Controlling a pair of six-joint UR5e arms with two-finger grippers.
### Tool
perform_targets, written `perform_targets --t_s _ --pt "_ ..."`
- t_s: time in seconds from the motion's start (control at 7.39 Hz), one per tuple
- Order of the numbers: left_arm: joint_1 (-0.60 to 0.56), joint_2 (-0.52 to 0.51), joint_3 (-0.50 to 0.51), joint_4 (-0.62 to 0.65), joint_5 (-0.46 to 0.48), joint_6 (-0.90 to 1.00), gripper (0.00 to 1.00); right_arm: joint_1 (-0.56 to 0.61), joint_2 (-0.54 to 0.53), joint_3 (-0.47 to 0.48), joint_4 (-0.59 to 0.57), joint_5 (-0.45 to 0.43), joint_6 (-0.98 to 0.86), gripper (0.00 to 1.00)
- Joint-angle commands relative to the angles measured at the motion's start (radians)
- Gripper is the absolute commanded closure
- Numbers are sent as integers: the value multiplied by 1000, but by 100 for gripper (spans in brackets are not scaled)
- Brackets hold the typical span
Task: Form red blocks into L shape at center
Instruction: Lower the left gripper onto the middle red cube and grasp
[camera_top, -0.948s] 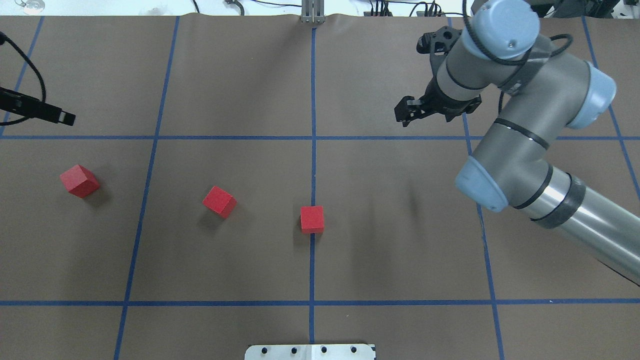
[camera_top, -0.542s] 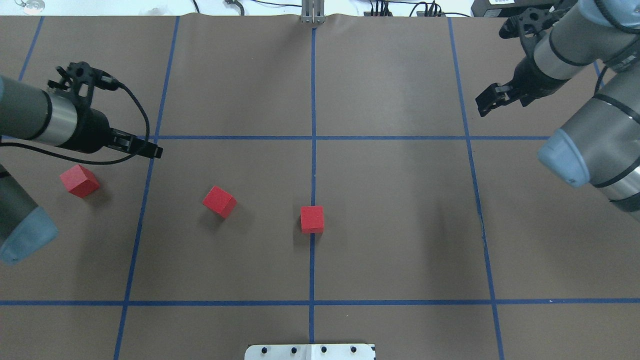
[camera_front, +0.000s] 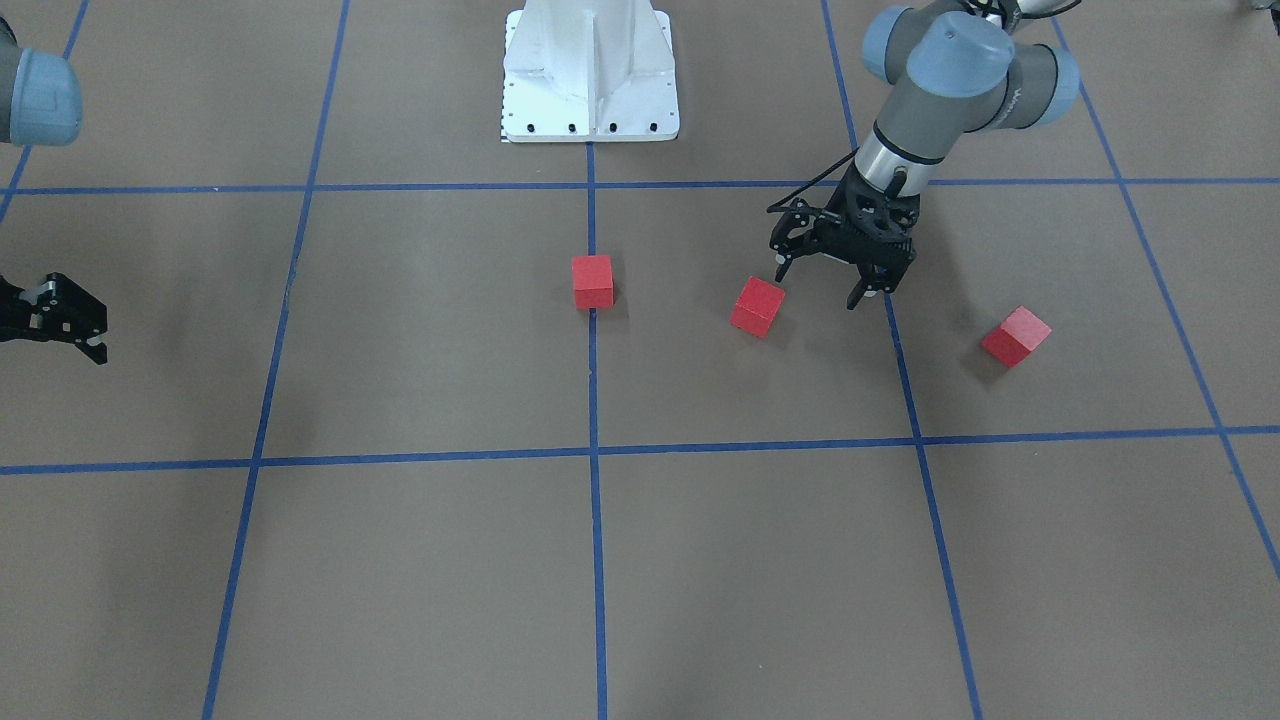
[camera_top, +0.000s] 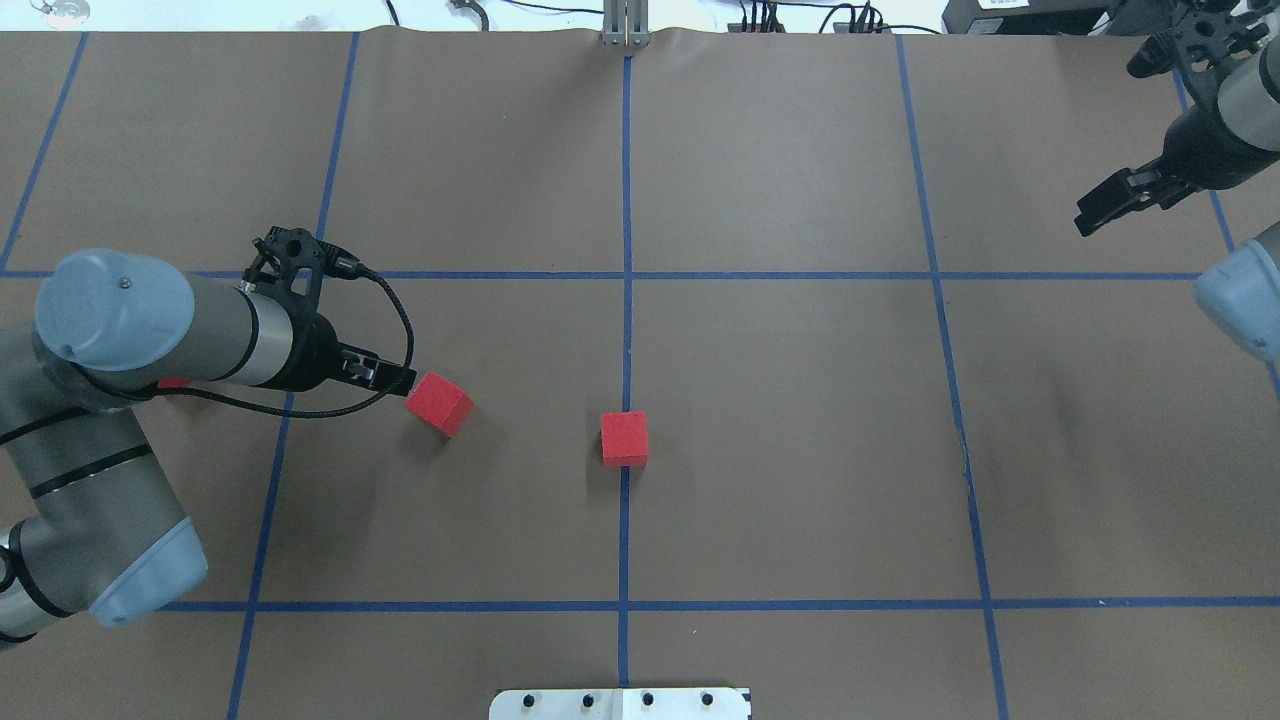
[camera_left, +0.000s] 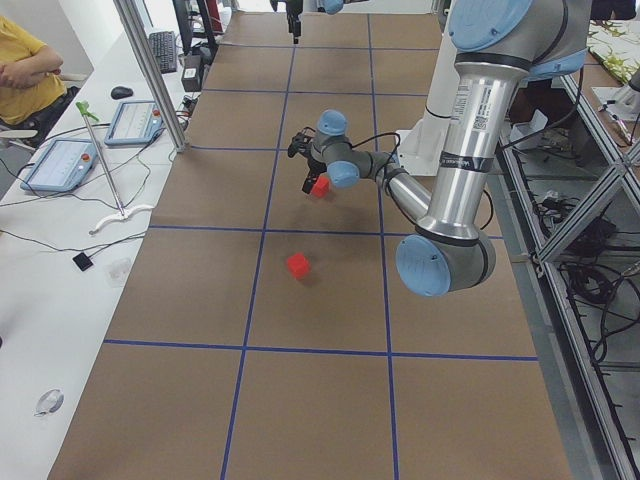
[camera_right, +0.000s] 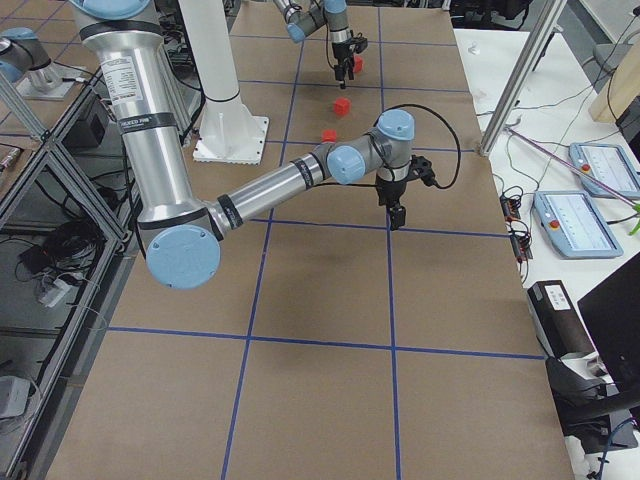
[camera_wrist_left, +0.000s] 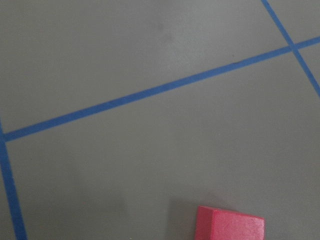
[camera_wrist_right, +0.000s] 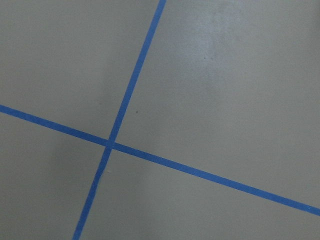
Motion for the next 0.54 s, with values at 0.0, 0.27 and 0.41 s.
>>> perform_targets --t_s 0.0,0.27,0.41 --pt "31 -100 9 152 11 -3 0 3 -4 -2 2 1 0 1" --pt "60 -120 55 165 31 0 1 3 -6 -7 2 -1 3 1" --pt "62 -141 86 166 39 2 1 1 -6 -7 2 -1 5 1"
